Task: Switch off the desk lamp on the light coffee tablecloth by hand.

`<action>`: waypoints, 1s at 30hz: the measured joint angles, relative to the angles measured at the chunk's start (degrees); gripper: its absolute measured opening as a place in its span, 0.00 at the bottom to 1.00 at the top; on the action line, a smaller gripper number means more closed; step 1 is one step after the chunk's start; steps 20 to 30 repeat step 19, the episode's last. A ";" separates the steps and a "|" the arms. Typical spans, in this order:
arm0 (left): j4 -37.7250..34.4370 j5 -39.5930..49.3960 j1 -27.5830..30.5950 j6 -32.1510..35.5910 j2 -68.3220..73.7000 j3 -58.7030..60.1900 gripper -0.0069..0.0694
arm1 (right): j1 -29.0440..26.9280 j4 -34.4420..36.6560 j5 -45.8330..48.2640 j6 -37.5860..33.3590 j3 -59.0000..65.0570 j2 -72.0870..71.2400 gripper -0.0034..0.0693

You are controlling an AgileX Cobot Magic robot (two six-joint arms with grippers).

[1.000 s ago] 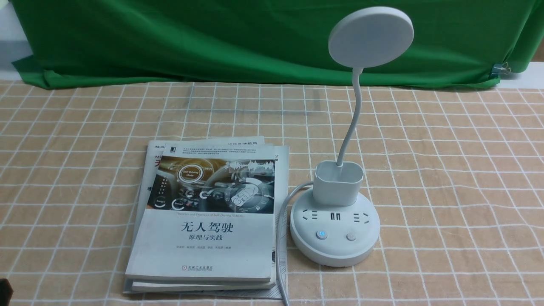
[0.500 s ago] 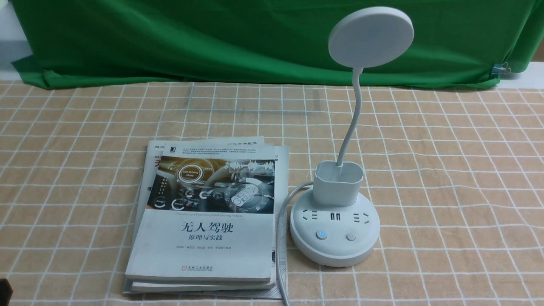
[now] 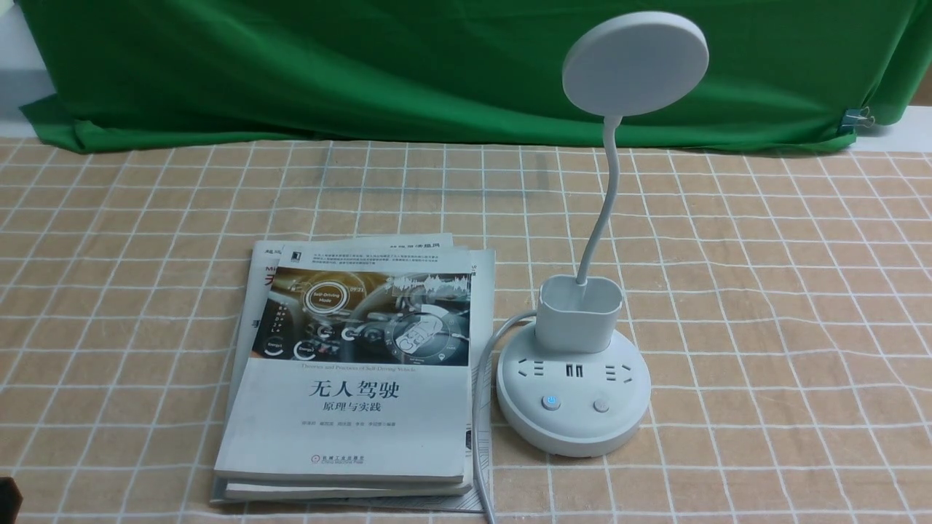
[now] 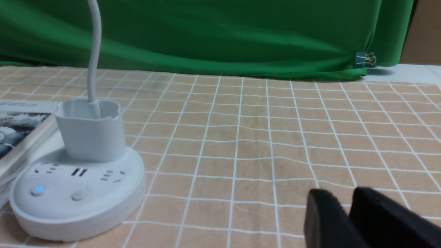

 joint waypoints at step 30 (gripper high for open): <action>0.00 0.00 0.00 0.00 0.00 0.00 0.10 | 0.00 0.00 0.00 0.00 0.00 0.00 0.30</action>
